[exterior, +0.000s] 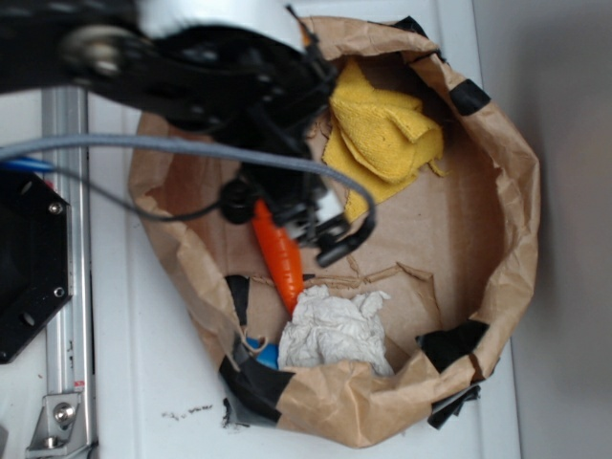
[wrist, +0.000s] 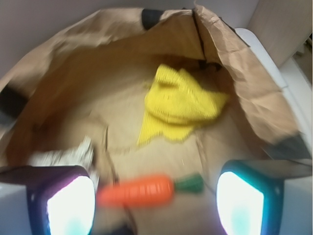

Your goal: Grab the yellow cloth.

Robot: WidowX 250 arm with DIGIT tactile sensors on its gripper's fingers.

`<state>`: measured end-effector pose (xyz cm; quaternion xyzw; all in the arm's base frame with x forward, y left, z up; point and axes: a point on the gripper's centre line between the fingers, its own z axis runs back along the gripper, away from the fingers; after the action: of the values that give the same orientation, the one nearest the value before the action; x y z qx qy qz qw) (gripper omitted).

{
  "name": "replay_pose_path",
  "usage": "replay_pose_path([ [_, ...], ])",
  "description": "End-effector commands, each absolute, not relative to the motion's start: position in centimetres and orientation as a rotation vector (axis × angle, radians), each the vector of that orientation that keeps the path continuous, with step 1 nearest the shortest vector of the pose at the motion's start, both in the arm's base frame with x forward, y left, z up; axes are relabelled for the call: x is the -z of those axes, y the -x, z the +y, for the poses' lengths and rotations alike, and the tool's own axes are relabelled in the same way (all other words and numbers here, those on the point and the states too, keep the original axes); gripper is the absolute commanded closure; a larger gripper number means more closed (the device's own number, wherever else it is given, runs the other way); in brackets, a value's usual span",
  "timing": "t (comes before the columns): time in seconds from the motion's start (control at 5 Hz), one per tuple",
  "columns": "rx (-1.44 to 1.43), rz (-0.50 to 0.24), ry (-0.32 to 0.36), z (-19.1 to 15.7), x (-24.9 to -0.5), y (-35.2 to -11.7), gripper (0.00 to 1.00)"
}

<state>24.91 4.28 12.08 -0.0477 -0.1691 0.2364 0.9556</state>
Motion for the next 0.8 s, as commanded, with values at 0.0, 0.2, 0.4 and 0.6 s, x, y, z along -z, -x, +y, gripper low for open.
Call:
replay_pose_path([
  [0.0,-0.641,-0.44,0.08,4.1,-8.3,-29.2,0.0],
  [0.2,-0.689,-0.449,0.053,5.7,-7.0,-31.0,0.0],
  [0.4,-0.685,-0.431,-0.042,7.3,-5.6,-32.6,0.0],
  [0.6,-0.678,-0.391,-0.107,8.2,-5.4,-33.4,0.0],
])
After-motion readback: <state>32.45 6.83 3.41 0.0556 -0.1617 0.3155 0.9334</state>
